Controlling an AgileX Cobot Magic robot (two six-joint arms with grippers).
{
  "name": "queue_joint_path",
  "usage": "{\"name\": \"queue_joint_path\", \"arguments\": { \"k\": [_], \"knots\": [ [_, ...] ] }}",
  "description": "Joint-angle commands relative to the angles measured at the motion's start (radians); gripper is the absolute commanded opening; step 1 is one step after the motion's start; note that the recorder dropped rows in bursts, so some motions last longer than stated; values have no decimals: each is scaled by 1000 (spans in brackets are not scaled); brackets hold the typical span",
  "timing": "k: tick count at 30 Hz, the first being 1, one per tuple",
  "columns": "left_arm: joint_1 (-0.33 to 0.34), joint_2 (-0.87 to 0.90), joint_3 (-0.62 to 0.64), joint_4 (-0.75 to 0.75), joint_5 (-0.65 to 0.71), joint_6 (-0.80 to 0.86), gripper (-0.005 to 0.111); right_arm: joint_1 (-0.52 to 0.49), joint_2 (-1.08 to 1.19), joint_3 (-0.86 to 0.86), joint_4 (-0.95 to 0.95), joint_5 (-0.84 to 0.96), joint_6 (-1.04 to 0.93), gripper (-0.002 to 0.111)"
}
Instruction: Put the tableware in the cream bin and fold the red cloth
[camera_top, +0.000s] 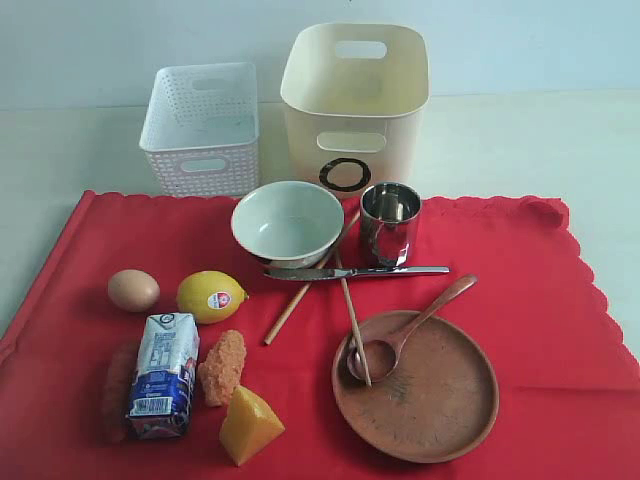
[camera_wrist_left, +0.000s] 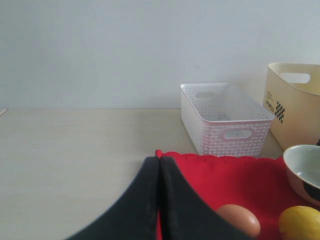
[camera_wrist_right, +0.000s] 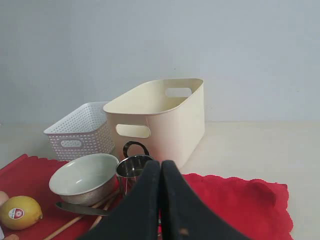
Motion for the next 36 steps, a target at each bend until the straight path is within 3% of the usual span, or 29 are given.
{"name": "queue_joint_path", "arguments": {
  "k": [1, 32, 36],
  "knots": [
    [1, -5, 4, 1, -4, -1, 1, 2, -7, 4, -1, -11, 1, 0],
    [1, -5, 4, 1, -6, -1, 1, 2, -7, 4, -1, -11, 1, 0],
    [1, -5, 4, -10, -77, -72, 1, 2, -7, 4, -1, -11, 1, 0]
  ]
}}
